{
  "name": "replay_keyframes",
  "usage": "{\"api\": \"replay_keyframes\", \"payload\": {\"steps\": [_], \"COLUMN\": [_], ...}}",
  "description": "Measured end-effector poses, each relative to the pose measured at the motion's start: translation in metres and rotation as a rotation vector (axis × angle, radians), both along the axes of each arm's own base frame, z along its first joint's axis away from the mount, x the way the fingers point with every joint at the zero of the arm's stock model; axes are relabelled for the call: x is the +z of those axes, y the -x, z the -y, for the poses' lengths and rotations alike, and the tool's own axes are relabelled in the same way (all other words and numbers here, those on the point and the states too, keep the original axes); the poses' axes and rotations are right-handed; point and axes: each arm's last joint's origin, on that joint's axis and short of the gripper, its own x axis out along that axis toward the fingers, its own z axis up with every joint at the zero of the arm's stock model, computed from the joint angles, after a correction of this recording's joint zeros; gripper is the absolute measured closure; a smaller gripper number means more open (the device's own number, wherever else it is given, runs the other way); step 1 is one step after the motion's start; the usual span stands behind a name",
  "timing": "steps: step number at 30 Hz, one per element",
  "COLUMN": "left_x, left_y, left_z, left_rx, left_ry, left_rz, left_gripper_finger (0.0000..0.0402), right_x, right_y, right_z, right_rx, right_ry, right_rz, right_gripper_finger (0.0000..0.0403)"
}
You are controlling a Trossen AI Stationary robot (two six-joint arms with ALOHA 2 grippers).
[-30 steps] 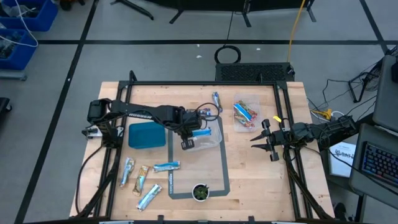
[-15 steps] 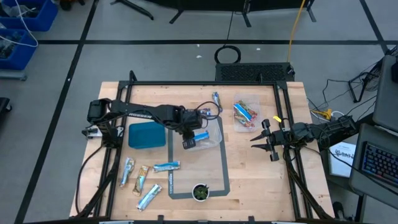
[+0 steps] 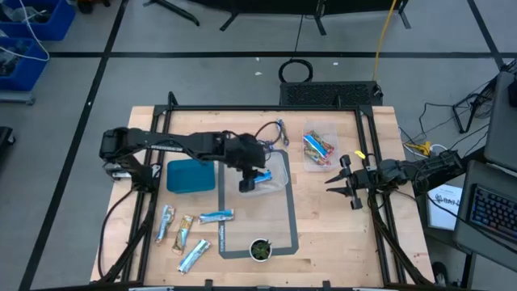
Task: Pick and place Granola Bars by type
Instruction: Put the blue granola bar into the left transparent bin
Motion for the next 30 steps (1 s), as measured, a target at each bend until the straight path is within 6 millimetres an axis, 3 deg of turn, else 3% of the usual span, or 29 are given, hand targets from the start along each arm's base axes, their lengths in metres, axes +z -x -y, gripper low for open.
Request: {"api": "replay_keyframes", "payload": {"steps": [5,8,13,18,21,24,30], "left_x": [0.007,0.004,-0.007,-0.012,-0.013,-0.015,-0.018], "left_y": [0.016,0.035,0.067,0.092,0.096,0.093,0.067], "left_z": [-0.009,-0.025,-0.059,-0.098,-0.124,-0.142,-0.17], "left_rx": [-0.052,-0.047,0.022,0.239,0.319,0.363,0.53], "left_ry": [-0.039,-0.033,-0.014,0.071,0.21,0.317,0.251], "left_rz": [0.187,0.308,0.587,0.804,0.767,0.614,0.316], "left_gripper_finger": [0.0277,0.0277,0.0277,0.0277,0.0277,0.0277,0.0277], "right_x": [0.0,-0.001,-0.001,-0.001,-0.002,-0.002,-0.002], "right_y": [0.0,-0.001,-0.001,-0.001,-0.002,-0.002,-0.002], "right_z": [0.0,0.0,0.0,0.0,0.0,0.0,0.0], "right_rx": [0.0,0.0,0.0,0.0,-0.001,0.0,0.0], "right_ry": [0.001,0.002,0.002,0.004,0.005,0.006,0.005], "right_rz": [-0.006,-0.007,-0.011,-0.017,-0.023,-0.023,-0.023], "right_gripper_finger": [0.0308,0.0309,0.0307,0.0309,0.0308,0.0307,0.0309]}}
